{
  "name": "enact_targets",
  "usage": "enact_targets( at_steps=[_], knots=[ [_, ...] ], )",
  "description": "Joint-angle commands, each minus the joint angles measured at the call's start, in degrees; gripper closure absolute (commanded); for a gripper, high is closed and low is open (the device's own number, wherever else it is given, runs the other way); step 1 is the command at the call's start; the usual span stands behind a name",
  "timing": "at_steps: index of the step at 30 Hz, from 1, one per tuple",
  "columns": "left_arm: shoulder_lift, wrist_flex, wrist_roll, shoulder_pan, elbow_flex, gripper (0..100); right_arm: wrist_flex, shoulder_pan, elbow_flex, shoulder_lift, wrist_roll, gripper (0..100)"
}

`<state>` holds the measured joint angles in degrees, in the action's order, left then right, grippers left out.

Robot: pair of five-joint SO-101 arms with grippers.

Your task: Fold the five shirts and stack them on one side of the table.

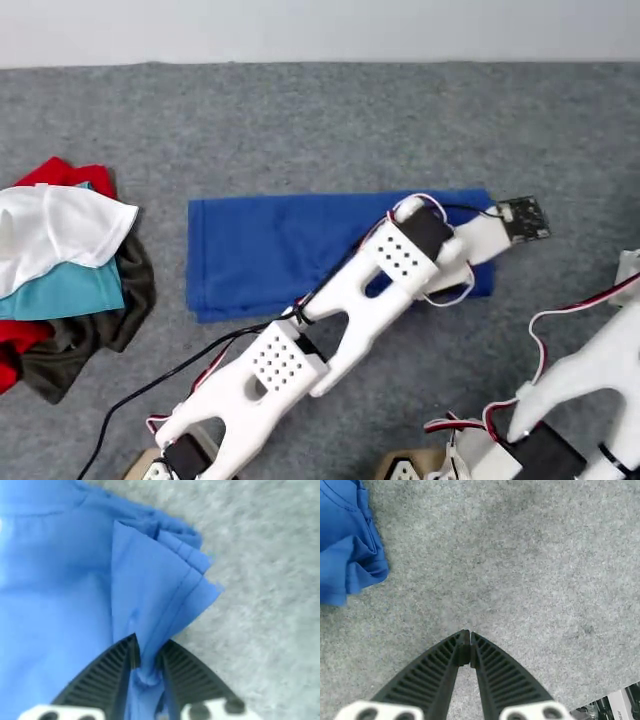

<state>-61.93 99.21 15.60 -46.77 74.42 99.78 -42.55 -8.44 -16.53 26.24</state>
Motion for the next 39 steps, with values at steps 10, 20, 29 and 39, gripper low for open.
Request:
enact_targets(
  at_steps=[10, 20, 29, 39],
  knots=[
    [6.33, 1.49, -0.09, -4.31, -2.15, 99, -0.40, -0.66, 3.08, -2.59, -0.26, 98.7],
    [6.07, -2.90, 0.18, 3.96, -1.98, 98, -1.10, -0.48, 3.16, -2.24, -0.26, 98.7],
    [4.84, -12.22, 0.00, 7.30, -2.24, 98, -1.19, -0.48, 3.25, -2.07, -0.26, 98.7],
    [-2.46, -14.15, -1.49, 8.79, -1.98, 83, -1.10, -0.57, 3.25, -2.07, -0.26, 98.7]
  ],
)
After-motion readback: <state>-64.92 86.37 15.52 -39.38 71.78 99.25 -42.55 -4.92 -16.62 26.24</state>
